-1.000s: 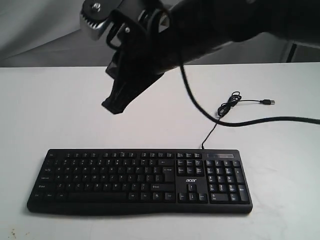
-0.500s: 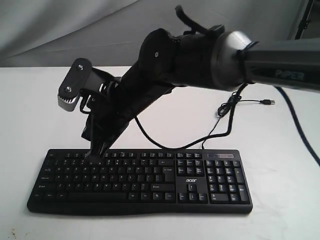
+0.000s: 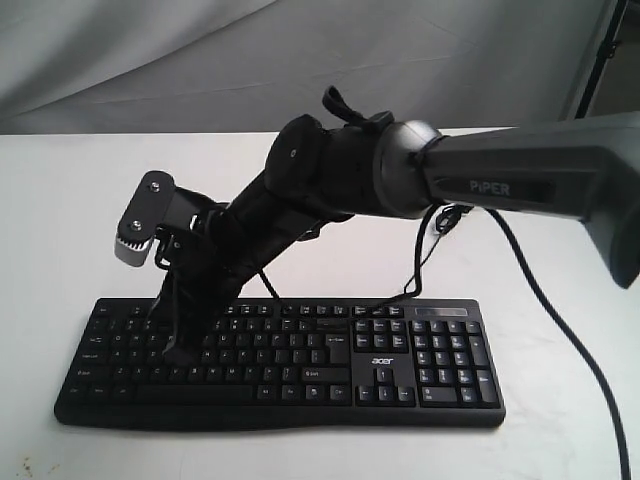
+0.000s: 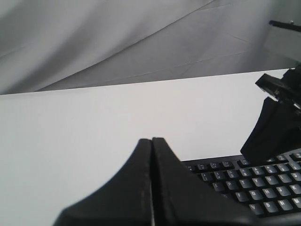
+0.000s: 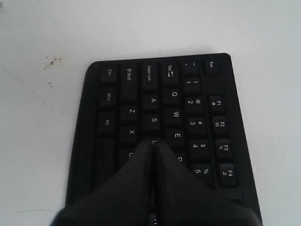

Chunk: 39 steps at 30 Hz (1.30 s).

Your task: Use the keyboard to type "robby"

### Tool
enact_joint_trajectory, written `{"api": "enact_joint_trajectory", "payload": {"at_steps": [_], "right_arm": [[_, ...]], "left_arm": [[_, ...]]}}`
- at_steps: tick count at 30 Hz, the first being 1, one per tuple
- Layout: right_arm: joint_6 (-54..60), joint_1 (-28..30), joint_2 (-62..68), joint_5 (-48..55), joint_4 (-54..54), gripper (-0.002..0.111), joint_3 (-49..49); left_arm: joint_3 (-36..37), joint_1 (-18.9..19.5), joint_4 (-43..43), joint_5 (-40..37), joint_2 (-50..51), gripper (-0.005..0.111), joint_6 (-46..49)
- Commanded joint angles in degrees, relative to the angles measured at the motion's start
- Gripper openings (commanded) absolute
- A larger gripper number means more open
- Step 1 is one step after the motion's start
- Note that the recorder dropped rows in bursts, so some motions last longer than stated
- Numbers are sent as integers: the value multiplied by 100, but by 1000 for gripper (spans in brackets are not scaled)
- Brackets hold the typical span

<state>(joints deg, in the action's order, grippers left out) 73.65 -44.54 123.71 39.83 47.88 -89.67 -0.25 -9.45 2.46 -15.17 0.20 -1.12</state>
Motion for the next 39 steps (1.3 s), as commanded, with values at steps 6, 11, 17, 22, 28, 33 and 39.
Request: {"api": "enact_joint_trajectory", "payload": {"at_steps": [6,11,17,22,28,33,39], "right_arm": [[78,-53,212,-325,99,0,-39],[40,-165,315,-773,65,0,-48],[40,-165,352,-914,65,0,-48],[-40,-165,379,-1022,65,0,-48],[-96,-195,465,-1096,65,0,-48],[-254,-214,545,-1051,-44,0,-196],[-667,-239,778,-720,-389,0,-575]], "left_arm": [[25,-36,27,31,-20,0,-16],[25,-36,27,31,-20,0,-16],[25,-36,27,31,-20,0,-16],[25,-36,27,31,-20,0,-16],[25,-36,27,31,-20,0,-16],[25,-36,27,31,-20,0,-16],[25,-36,27,31,-20,0,-16]]}}
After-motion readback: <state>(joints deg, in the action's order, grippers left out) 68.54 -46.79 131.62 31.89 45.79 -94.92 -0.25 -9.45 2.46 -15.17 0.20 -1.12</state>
